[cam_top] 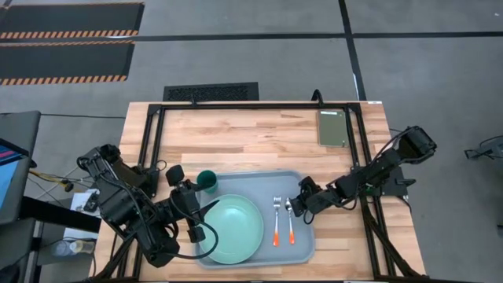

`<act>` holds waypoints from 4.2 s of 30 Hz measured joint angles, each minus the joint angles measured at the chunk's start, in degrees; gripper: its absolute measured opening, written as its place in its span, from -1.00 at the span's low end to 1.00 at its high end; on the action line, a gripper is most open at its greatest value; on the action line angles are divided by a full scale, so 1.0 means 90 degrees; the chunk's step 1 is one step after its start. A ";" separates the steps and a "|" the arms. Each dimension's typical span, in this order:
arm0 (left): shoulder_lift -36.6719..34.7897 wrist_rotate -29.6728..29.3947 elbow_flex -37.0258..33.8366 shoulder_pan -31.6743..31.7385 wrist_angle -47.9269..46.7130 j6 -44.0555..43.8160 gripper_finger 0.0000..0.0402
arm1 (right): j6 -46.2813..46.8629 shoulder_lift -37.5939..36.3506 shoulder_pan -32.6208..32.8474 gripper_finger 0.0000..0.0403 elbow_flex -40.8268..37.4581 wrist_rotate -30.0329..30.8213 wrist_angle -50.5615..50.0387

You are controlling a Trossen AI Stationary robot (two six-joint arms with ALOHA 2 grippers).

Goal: Pick and place plate/cup/fork/spoon on tray
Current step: Put the orange spoon to the right side of the blue plate on the blue serving tray, then return to Home Position

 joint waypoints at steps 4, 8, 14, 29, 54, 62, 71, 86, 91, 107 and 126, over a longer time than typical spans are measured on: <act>0.0000 0.0000 0.0000 0.0000 0.0000 0.0000 -0.10 | -0.0022 0.0000 -0.0058 -0.61 0.0000 0.0010 0.0002; 0.0000 0.0000 0.0000 0.0000 0.0000 -0.0015 -0.10 | -0.0111 0.0000 -0.0068 -0.55 0.0000 0.0018 0.0016; 0.0000 0.0000 0.0000 0.0000 0.0000 -0.0029 -0.10 | -0.0192 -0.0146 -0.0068 -0.39 0.0000 0.0015 0.0065; 0.0000 -0.0819 0.0000 -0.0160 0.0000 -0.0384 -0.10 | -0.1916 -0.1992 -0.0306 -0.13 0.0002 0.0006 0.0173; -0.2419 -0.1060 -0.2052 -0.0517 0.0191 -0.0368 -0.10 | -0.7014 -0.6383 -0.1360 -0.17 0.0330 -0.0881 -0.0094; -0.5473 -0.0715 -0.5909 -0.0520 0.3759 0.0278 -0.10 | -0.6594 -0.6812 -0.2706 -0.17 0.0327 -0.2326 -0.0865; -0.8222 0.2409 -1.0059 -0.0229 1.0586 0.3405 -0.10 | -0.6016 -0.6762 -0.3223 -0.16 -0.0681 -0.3335 0.1199; -0.9788 0.3388 -1.1497 0.1373 1.1629 0.3758 -0.10 | -0.5551 -0.6751 -0.2865 -0.16 -0.1678 -0.3456 0.3309; -1.0530 0.3866 -1.1497 0.1992 1.1258 0.3687 -0.10 | -0.5307 -0.7771 -0.3338 -0.16 -0.1468 -0.4023 0.2101; -1.0757 0.4016 -1.3054 0.2464 1.1913 0.3304 -0.10 | -0.6195 -0.8587 -0.3482 -0.17 -0.2691 -0.3184 0.1600; -1.0764 0.2939 -1.3121 0.2871 0.9897 0.2942 -0.10 | -0.7198 -0.8629 -0.3415 -0.17 -0.2873 -0.3169 0.0325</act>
